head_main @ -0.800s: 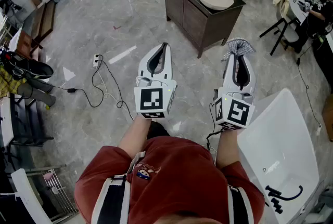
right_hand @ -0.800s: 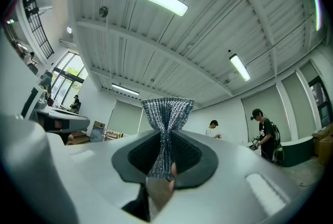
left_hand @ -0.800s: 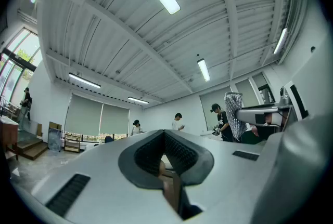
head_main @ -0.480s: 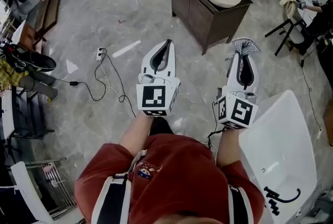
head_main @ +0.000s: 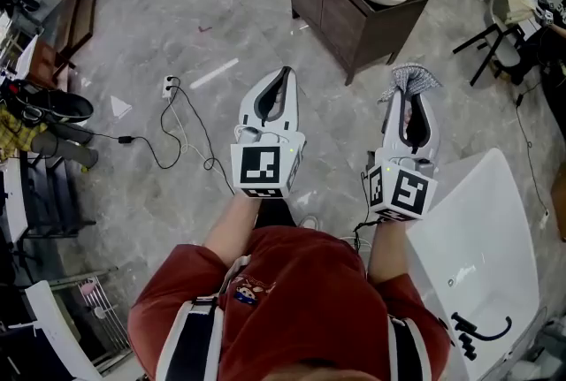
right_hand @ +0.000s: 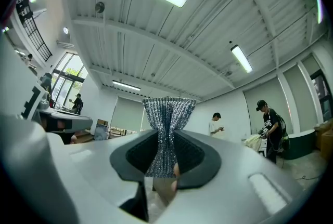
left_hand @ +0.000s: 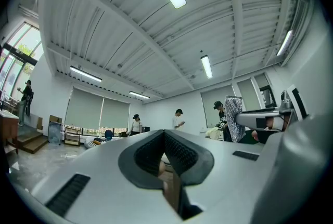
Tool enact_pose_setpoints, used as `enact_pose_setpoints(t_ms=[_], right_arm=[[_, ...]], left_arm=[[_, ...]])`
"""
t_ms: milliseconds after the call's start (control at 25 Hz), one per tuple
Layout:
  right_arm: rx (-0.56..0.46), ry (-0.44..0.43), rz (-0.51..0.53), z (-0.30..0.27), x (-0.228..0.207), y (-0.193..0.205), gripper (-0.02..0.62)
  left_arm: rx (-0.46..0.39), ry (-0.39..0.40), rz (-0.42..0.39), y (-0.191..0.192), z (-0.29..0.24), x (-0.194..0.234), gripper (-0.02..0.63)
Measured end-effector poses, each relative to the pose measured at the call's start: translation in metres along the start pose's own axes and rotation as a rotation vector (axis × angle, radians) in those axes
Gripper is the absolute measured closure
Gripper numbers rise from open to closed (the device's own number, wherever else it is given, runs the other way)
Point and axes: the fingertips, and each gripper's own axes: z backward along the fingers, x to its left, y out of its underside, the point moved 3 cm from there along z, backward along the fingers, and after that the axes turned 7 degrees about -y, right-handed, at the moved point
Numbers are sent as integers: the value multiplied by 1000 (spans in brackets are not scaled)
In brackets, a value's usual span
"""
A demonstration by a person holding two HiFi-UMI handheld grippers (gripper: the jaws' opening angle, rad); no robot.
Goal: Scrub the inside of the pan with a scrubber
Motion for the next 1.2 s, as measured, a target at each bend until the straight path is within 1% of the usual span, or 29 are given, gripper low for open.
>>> enact_pose_setpoints(t_ms=[120,240,440,680,920,1080,1200], right_arm=[[13,1,-15,-16,3,10,491],[32,-9,-28,-40,12,24,491],[55,-41,-44,-93,43,45,486],[87,-68,-69,-169,84,63,483],[87,-86,-36,-231,120,58,483],[69,-76,-16,-256,133,48,483],[53,-67,2,-267,140,41,483]], left_arm=[[14,-3,2,8,-14,9,600],[35,-9,4,19,-30,28,600],[59,-34,4,35,-62,77,601],[64,-41,-18,39,-111,144,601],[53,-23,4,35,-151,200,601],[25,-9,7,24,-172,224,600],[4,8,10,17,-182,234,600]])
